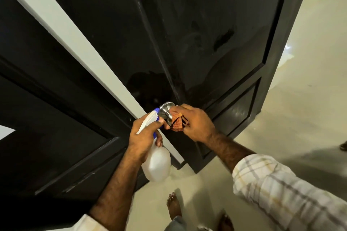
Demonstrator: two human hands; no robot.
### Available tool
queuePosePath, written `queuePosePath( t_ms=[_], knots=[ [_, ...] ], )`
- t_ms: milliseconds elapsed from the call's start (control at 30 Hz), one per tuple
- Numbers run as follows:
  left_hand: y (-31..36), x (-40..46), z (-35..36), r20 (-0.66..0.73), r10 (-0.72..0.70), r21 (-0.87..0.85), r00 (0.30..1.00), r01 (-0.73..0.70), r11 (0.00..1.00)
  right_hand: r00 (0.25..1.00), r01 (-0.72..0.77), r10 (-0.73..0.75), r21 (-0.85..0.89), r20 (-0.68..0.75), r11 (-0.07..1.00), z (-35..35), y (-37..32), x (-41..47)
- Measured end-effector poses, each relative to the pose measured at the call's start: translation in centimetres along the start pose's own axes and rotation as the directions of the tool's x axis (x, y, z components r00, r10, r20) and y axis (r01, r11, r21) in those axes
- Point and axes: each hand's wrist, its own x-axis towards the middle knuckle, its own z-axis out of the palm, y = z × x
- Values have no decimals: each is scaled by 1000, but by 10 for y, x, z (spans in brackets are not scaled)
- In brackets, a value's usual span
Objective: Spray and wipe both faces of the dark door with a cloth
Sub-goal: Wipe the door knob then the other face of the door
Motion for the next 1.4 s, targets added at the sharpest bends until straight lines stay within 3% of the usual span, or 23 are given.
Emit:
queuePosePath(
  t_ms=[33,67,100,133,167,200,233,367,433,500,600,733,833,900,1000,1100,1167,1267,1333,1400],
  knots=[
    [1,-2,1,-8,-4,-12,1000,4,1000,992,-103,118,232,-51,967,10,0,-4],
    [1,-3,1,-8,1,-9,1000,-1,1000,962,-210,267,457,-62,864,20,-3,-8],
    [0,-4,0,1,7,12,1000,-7,1000,903,-314,429,659,-15,684,27,-10,-12],
    [-3,-4,-1,12,7,38,1000,-8,999,824,-378,559,820,87,429,32,-17,-14],
    [-5,-4,-4,18,7,56,1000,-8,998,745,-403,633,899,212,173,36,-24,-18],
    [-7,-4,-8,23,7,67,1000,-8,998,678,-406,666,914,311,-14,39,-29,-23],
    [-8,-4,-11,29,3,77,1000,-5,997,635,-413,684,906,358,-91,40,-32,-28],
    [-13,-10,-21,69,17,91,998,-23,996,586,-407,762,913,276,-17,36,-25,-42],
    [-21,-13,-21,118,15,91,993,-25,996,582,-387,767,922,268,-29,25,-20,-49],
    [-28,-15,-17,175,-2,76,985,-11,997,606,-381,723,919,331,-101,10,-15,-56],
    [-38,-12,-8,279,-34,25,960,28,999,702,-353,587,913,403,-205,-5,-10,-71],
    [-52,-7,6,406,-60,53,912,42,998,758,-414,522,907,390,-77,-12,-11,-92],
    [-59,-2,11,488,-81,107,869,33,994,730,-394,595,918,336,-35,-5,-10,-102],
    [-61,3,12,513,-112,170,851,27,985,733,-389,624,919,272,56,-1,-11,-102],
    [-61,8,12,494,-126,219,860,17,976,723,-392,660,908,204,149,-6,-12,-89],
    [-54,14,7,411,-93,117,907,48,992,729,-402,662,892,174,208,-16,-6,-65],
    [-44,15,3,336,-79,56,938,64,996,774,-360,626,877,91,318,-28,-9,-48],
    [-23,14,5,151,-51,-22,987,55,998,930,-109,327,725,-167,680,-63,-21,-3],
    [-7,10,8,50,-11,-101,999,16,995,932,94,66,416,-355,905,-78,-34,33],
    [2,8,15,-115,-34,-159,993,15,987,873,253,-154,160,-463,954,-79,-38,61]
  ],
)
